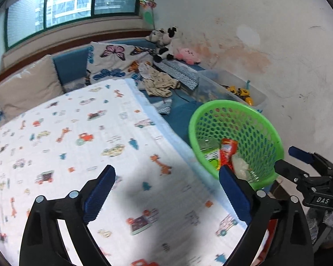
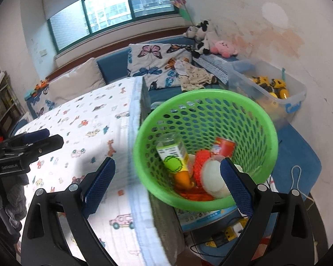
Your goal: Collect trash
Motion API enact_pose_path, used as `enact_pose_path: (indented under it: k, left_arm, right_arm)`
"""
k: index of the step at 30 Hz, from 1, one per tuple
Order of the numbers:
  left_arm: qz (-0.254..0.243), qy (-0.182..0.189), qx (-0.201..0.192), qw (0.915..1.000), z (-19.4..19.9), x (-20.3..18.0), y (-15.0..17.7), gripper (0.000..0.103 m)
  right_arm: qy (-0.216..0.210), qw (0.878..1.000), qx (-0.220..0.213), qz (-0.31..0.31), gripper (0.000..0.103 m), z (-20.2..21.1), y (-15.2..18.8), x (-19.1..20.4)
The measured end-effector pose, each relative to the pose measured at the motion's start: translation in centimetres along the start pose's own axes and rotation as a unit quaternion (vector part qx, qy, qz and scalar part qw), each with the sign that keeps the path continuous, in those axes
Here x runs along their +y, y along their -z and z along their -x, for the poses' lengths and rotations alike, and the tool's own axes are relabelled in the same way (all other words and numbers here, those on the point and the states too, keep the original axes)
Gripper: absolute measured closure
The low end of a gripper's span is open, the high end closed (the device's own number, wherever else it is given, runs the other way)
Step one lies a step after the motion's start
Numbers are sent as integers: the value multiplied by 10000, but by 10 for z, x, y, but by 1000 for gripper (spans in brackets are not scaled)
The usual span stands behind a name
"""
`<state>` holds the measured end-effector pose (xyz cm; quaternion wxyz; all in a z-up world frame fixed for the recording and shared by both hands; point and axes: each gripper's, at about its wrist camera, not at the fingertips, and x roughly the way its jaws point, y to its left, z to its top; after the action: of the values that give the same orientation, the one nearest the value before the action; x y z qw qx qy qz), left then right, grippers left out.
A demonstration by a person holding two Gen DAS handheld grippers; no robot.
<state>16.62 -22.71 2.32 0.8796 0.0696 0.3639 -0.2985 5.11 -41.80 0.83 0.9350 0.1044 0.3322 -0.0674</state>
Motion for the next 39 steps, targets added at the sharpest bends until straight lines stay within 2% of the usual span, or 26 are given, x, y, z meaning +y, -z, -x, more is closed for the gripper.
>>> enact_pose_path:
  k: [6,16,25,33,39]
  left_arm:
    - [187,-164,-67,9997,23,18,13,10]
    - [478,-883,-84,9949,63,62,53,8]
    - [762,-1368,-20,9877,97,99,95,8]
    - [835,-1713,-189,9815,124,111,115,8]
    - [819,-1955,-299,9768,138,112,127,8]
  right_arm:
    - [-104,9999,83,64,7,0,7,25]
    - [-32,9996,157,214,7,4,28,69]
    - [-64,9995,189,256,7,15,49,106]
    - [-33,9992,84,388,7,27,59,129]
    - [-166,9988,101,440,6,31,67,142]
